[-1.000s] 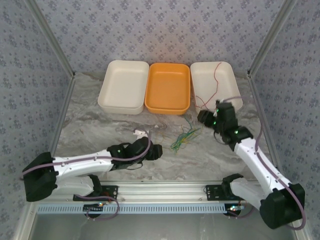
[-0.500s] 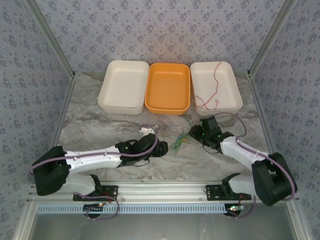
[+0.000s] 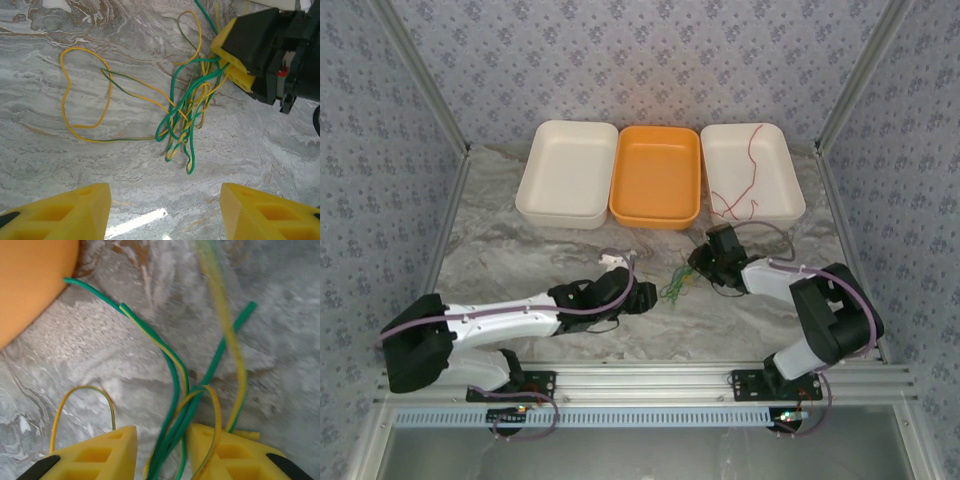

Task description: Untangle the cables

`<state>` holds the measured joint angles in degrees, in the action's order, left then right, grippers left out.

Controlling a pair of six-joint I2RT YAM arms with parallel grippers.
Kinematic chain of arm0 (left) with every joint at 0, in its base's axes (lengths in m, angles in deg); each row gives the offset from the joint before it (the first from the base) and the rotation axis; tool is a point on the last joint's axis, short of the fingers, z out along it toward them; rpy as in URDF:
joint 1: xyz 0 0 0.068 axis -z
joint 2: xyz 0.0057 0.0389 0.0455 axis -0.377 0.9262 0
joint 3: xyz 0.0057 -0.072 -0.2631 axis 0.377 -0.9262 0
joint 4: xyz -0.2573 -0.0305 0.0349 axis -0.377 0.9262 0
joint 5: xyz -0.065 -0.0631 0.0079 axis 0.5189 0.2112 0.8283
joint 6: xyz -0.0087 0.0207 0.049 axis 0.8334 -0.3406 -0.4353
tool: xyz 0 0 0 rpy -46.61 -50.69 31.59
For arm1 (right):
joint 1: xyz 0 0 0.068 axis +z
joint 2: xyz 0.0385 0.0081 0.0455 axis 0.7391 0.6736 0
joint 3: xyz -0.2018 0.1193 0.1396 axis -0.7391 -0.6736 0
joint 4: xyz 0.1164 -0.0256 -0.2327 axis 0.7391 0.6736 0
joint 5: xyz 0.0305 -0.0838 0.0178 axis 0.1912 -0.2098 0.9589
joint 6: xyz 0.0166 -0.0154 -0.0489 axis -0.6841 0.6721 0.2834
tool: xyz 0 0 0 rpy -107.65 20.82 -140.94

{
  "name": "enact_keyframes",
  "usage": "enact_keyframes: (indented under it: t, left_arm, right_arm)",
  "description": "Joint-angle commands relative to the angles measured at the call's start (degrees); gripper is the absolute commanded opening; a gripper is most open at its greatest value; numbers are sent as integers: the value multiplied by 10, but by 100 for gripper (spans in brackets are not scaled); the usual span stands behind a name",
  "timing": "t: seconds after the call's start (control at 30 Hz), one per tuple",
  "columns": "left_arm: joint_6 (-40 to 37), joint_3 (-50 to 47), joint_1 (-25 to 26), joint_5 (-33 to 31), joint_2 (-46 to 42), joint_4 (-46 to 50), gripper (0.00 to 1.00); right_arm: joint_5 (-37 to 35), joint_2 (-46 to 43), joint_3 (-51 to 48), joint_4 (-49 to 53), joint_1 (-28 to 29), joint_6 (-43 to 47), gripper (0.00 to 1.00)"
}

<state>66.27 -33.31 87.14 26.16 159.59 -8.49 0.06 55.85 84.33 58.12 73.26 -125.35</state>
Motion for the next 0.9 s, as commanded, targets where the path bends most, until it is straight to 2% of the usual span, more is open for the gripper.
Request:
enact_keyframes:
  t: [0.0,0.07,0.2,0.33,0.4,0.5,0.57,0.67,0.77,0.87]
  left_arm:
    - [-5,2,3,-7,-18,-1,60]
    - [-4,-1,3,-10,-23,-1,60]
    - [-15,-5,3,-14,-34,-3,60]
    - [-63,0,-10,1,-61,11,61]
    - [-107,2,-31,44,-89,-2,62]
    - [-161,6,-78,152,-110,-34,63]
    - [-188,16,-99,202,-109,-43,62]
    - [-228,35,-105,234,-102,-54,62]
    - [-259,59,-105,270,-73,-63,65]
    - [-268,79,-103,274,-35,-66,67]
  right_arm:
    - [2,32,13,-13,8,-12,29]
    - [-6,34,15,-12,13,-16,0]
    - [-15,-13,-13,-55,27,-8,0]
    - [-24,-114,-15,-57,57,79,0]
    - [23,-159,-10,-52,62,147,0]
    - [88,-214,-10,-31,61,222,0]
    - [116,-243,-3,-8,55,249,0]
    - [177,-255,29,26,44,272,0]
    - [192,-245,65,65,45,278,0]
    - [200,-233,84,85,47,271,0]
